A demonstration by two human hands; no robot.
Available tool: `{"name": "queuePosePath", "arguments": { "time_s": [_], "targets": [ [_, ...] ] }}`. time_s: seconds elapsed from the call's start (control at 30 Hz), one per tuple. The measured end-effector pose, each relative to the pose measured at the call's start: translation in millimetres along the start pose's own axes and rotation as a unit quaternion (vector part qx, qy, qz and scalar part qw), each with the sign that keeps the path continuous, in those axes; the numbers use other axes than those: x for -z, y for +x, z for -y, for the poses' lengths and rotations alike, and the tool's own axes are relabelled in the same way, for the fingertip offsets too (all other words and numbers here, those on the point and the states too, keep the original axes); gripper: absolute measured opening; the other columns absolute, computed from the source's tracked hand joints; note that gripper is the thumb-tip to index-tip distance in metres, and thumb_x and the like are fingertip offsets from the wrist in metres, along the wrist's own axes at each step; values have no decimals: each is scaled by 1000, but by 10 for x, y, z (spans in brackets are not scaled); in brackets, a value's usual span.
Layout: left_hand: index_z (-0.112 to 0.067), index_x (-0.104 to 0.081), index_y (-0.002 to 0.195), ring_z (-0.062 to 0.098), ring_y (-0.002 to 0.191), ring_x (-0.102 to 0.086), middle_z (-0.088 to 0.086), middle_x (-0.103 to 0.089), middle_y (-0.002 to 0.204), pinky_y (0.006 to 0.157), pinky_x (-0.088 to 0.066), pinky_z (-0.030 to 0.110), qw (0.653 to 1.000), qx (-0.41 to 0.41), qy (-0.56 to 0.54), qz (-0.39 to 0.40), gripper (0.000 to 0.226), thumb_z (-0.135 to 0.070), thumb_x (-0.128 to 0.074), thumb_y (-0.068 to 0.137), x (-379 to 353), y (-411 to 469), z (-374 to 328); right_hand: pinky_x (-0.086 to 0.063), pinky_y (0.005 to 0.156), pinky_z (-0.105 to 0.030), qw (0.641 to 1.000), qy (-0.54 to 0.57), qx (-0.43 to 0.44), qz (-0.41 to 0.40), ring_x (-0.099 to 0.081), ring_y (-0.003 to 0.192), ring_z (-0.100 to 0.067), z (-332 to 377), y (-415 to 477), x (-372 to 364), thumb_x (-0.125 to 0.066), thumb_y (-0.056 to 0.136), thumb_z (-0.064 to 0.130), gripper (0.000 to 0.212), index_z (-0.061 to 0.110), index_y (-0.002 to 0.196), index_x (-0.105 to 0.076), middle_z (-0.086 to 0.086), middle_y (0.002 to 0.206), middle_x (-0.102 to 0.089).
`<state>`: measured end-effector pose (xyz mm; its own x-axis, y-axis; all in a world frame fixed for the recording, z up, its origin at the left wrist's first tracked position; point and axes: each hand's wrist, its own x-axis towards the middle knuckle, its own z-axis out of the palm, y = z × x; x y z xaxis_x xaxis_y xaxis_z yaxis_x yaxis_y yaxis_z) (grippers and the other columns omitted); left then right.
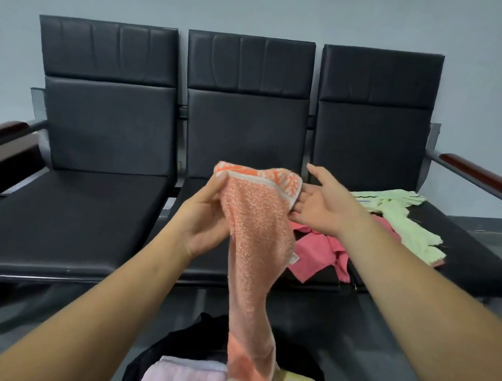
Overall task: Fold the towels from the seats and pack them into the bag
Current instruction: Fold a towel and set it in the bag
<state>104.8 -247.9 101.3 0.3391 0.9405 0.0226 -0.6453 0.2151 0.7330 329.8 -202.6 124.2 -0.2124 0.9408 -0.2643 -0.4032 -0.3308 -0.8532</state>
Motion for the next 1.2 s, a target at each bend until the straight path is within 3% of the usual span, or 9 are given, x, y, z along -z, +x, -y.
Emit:
{"name": "queuePosePath", "arguments": {
  "time_s": [0.17,0.3,0.47,0.6,0.73,0.87,0.97,1.1,1.2],
  "targets": [
    [-3,-79,99,23,96,-74,13,-75,104,81,-61,37,999,-27,-44,-2,49,-35,-43,105,141,-64,22,-37,116,-49,987,-87,-39,132,-53,123,-32,-615,-34,144,-66,96,32,53,1,138,-57,-19,134,-56],
    [-10,-60,125,18,93,-71,5,-71,103,84,-60,33,1000,-23,-6,-15,35,-34,-51,101,435,-182,-72,-54,101,-41,968,-136,-56,205,-65,114,-31,-758,-153,128,-67,91,7,42,-10,129,-59,-21,126,-66],
    [-20,-78,105,18,96,-70,3,-73,104,82,-58,33,982,43,183,1,40,-51,-57,90,568,-223,12,-59,89,-38,986,-34,-20,162,-71,97,-27,-673,-138,-64,-72,81,13,47,-8,122,-63,-17,110,-71],
    [-2,-76,105,27,105,-69,16,-74,112,94,-54,35,897,128,414,87,28,-21,-79,84,675,-255,186,-63,78,-40,996,32,-29,83,-74,82,-26,-640,-73,-113,-66,82,12,20,-2,97,-71,-17,91,-73],
    [-5,-72,115,24,93,-68,11,-72,99,84,-57,37,954,83,286,31,34,-24,-66,88,598,-254,199,-62,70,-39,999,46,-21,15,-75,79,-26,-598,-63,10,-64,94,16,22,3,84,-77,-14,89,-75],
    [-11,-77,113,24,104,-70,12,-72,116,93,-58,39,996,58,53,-36,33,-32,-59,95,375,-233,182,-51,102,-49,989,89,3,116,-66,114,-30,-659,-107,118,-59,96,39,44,6,125,-68,-14,123,-68],
    [-5,-81,87,21,85,-75,11,-76,95,77,-63,37,996,37,-25,-79,39,-30,-54,99,253,-207,187,-42,110,-60,979,-33,-38,196,-56,130,-34,-813,-99,167,-56,99,34,45,10,137,-61,-15,137,-61],
    [-7,-66,129,26,105,-72,14,-71,119,85,-61,39,997,5,-38,-71,38,-21,-61,95,367,-202,114,-57,95,-46,988,-84,18,132,-68,109,-29,-781,-119,141,-66,89,12,41,-3,127,-64,-18,120,-70],
    [-28,-49,147,24,115,-67,6,-67,130,91,-58,38,992,-34,115,-28,62,-6,-60,90,467,-174,20,-59,86,-36,991,-23,83,107,-70,104,-23,-677,-107,84,-61,92,11,39,-3,129,-64,-15,115,-72]
  ]
}}
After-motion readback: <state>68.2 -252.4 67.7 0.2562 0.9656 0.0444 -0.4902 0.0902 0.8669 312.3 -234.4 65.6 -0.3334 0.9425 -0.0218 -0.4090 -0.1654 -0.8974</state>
